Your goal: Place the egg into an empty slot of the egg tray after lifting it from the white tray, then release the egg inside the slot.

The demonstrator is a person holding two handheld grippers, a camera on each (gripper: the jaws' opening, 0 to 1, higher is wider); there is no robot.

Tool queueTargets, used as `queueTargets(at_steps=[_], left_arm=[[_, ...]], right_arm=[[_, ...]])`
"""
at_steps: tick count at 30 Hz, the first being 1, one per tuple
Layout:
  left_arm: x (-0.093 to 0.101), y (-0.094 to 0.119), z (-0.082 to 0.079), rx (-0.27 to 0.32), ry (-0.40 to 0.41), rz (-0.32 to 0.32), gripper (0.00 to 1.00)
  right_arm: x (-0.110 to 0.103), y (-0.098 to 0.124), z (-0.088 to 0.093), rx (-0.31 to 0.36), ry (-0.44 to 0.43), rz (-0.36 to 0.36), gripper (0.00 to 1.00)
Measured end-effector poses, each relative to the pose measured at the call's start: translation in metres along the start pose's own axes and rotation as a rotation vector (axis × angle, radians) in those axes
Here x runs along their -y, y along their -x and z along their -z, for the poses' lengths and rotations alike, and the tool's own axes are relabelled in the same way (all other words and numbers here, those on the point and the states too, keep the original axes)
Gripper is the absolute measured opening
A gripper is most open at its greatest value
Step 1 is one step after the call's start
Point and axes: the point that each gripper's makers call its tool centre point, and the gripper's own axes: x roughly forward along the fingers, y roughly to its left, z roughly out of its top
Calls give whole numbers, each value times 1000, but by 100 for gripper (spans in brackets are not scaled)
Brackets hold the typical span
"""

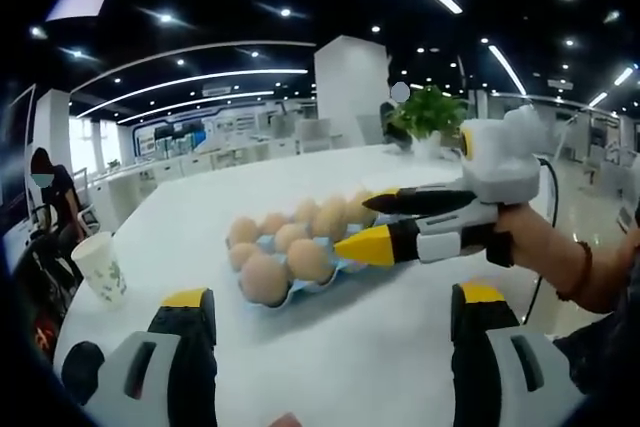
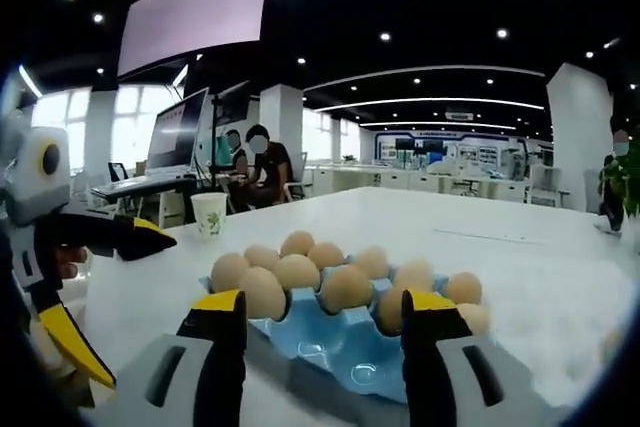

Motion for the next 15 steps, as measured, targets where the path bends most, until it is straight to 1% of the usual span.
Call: queueTargets(at_steps=[4, 8, 10, 15], left_arm=[[1, -1, -1, 4, -1, 2, 100], [3, -2, -2, 7, 0, 5, 100], [3, -2, -2, 7, -2, 7, 100], [5, -2, -3, 8, -7, 9, 100]], right_arm=[[7, 6, -3, 9, -9, 11, 69], [20, 10, -2, 7, -4, 46, 71], [26, 12, -2, 6, -15, 59, 72], [35, 16, -2, 5, -19, 85, 73]])
